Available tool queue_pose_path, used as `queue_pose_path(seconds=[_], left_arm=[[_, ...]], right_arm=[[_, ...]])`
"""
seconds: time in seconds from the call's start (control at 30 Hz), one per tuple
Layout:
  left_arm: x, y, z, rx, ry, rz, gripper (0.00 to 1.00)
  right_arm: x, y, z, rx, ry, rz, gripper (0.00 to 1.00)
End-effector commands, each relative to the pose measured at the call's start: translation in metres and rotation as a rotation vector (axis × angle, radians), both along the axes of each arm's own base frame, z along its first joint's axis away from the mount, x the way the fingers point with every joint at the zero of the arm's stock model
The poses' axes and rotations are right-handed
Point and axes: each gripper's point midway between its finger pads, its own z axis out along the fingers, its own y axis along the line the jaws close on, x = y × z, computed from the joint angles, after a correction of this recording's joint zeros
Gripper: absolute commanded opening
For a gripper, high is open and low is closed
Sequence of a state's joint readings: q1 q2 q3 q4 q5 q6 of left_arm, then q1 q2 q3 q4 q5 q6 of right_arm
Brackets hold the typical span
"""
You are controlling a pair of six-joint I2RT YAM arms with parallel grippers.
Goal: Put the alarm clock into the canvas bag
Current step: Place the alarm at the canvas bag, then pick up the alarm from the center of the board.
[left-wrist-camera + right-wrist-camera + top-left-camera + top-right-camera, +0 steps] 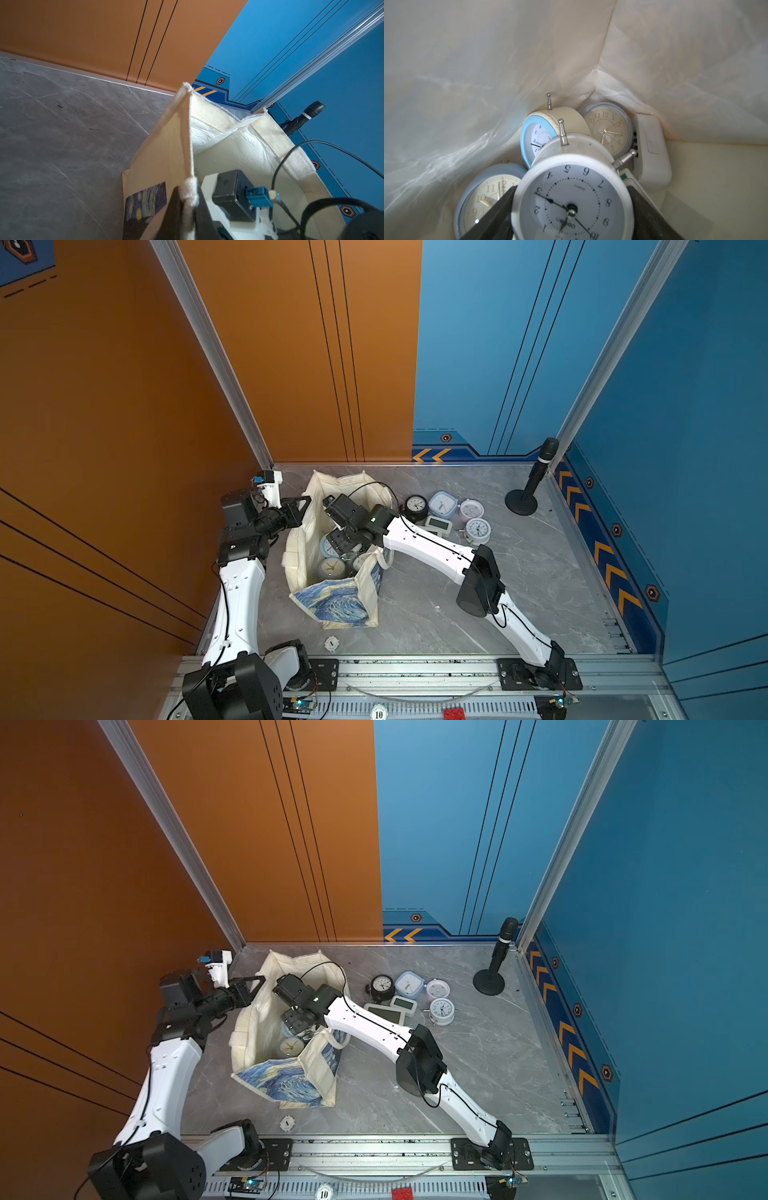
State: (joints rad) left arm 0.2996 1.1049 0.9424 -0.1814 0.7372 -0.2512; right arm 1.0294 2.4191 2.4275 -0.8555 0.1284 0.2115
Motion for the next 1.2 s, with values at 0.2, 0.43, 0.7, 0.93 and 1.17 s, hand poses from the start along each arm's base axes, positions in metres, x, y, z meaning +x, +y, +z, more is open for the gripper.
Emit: queue_pose_path(seconds=[0.2,0.43,0.7,0.93,1.17], left_arm=[[0.0,-0.001,0.015,0.03,-0.075,-0.005,0.0],[0.0,0.0,0.016,0.031,-0.077,0.0,0.0],[0.0,0.002,0.016,0.028,-0.074,0.007,0.0],[0.001,0.003,0.016,0.025,-0.072,0.009,0.0],[0.001,0.004,0.014,0.023,-0.068,0.011,0.0]], right_arm=[[0.002,-0.024,0.009,-0.024,0.056,-0.042,0.94],[-0.012,-0.017,0.081,0.112,0.006,0.001,0.96],[-0.024,-0.026,0.142,0.224,-0.037,0.022,0.95],[-0.027,-0.046,0.184,0.265,-0.105,0.014,0.94],[-0.019,-0.092,0.219,0.256,-0.197,-0.067,0.93]])
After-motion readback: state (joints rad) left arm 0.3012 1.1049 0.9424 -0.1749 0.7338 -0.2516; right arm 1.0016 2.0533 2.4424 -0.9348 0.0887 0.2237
